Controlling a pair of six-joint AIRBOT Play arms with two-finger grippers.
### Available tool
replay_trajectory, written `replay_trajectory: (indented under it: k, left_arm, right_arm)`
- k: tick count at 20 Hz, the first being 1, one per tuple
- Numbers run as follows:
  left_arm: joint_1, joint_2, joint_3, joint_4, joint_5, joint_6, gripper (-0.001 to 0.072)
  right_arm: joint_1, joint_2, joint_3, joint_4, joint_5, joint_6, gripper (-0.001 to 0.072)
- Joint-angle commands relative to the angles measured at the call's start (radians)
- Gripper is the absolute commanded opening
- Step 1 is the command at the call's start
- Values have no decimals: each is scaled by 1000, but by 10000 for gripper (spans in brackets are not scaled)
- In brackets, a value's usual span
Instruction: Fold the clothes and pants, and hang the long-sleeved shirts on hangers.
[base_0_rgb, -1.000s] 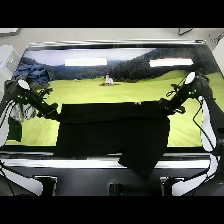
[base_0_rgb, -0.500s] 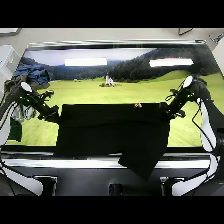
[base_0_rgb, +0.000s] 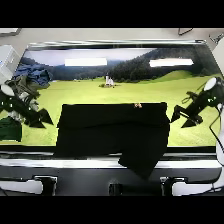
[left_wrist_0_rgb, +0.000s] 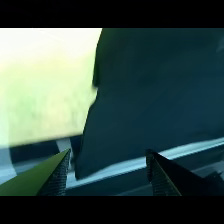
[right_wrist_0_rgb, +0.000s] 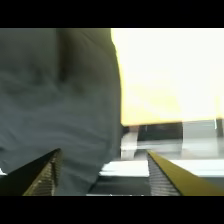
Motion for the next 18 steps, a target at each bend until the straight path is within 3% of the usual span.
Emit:
replay_trajectory:
  k: [1,5,8,10,14,15,16,18]
  left_arm:
    - [38,190,-365,19,144,63,502]
    - [59,272,-597,18,199,139,469]
    - [59,270,-625,-18,254,140,469]
    - [59,270,-626,-40,284,139,415]
    - [57,264,-643,-83,320,136,401]
    - [56,263,-655,-92,322,136,351]
    - [57,263,-671,-100,322,136,347]
    - [57,263,-694,-94,320,152,139]
  right_arm:
    - [-27,114,-207,-11,-37,-43,630]
    - [-27,171,-304,-10,-43,-46,627]
    - [-27,189,-303,-4,-25,-46,626]
    - [-27,194,-303,-3,-19,-45,626]
    - [-27,194,-303,-2,-11,-45,622]
    - [-27,194,-303,-2,-7,-45,621]
    - [-27,194,-303,-2,-3,-45,621]
    - [-27,201,-315,-2,-1,-32,603]
